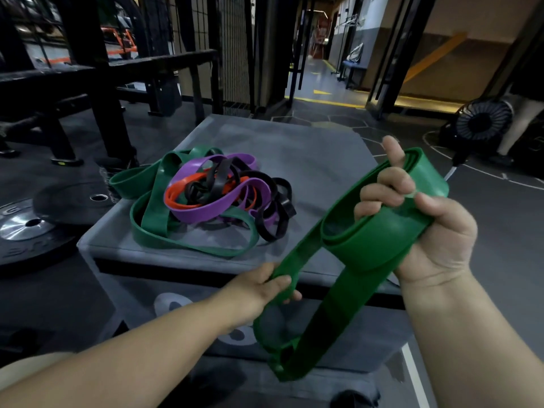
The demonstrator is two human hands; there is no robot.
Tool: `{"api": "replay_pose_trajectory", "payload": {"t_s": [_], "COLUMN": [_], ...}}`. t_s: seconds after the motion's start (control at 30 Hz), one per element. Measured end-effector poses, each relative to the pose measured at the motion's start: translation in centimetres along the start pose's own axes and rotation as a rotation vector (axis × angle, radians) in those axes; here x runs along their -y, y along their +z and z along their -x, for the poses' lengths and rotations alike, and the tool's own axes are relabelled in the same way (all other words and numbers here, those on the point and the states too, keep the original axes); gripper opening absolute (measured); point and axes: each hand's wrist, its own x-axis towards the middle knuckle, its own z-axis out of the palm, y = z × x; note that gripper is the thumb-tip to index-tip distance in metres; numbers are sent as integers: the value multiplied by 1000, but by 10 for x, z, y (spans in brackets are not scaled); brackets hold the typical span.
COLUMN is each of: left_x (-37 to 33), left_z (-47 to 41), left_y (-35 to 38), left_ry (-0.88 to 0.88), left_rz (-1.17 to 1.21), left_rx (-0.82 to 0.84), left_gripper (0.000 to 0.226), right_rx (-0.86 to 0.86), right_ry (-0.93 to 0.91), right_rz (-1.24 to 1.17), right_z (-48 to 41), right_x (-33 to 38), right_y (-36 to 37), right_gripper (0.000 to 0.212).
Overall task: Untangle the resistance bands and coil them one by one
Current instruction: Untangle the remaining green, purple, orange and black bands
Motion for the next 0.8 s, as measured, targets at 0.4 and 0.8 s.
{"api": "replay_pose_trajectory", "payload": {"t_s": [0.4, 0.8], "left_x": [-3, -22], "left_z": [11, 22], "left_y": [-7, 3], "left_ry": [-69, 158], "left_rz": [57, 397], "left_rx": [230, -60], "left_gripper": [49, 13], "right_rx": [-310, -241], "right_ry": [-199, 184], "right_rz": [261, 716], "right_z": [-1, 8], "right_x": [-9, -69], "right_y": [-7, 4], "right_gripper": [79, 80]}}
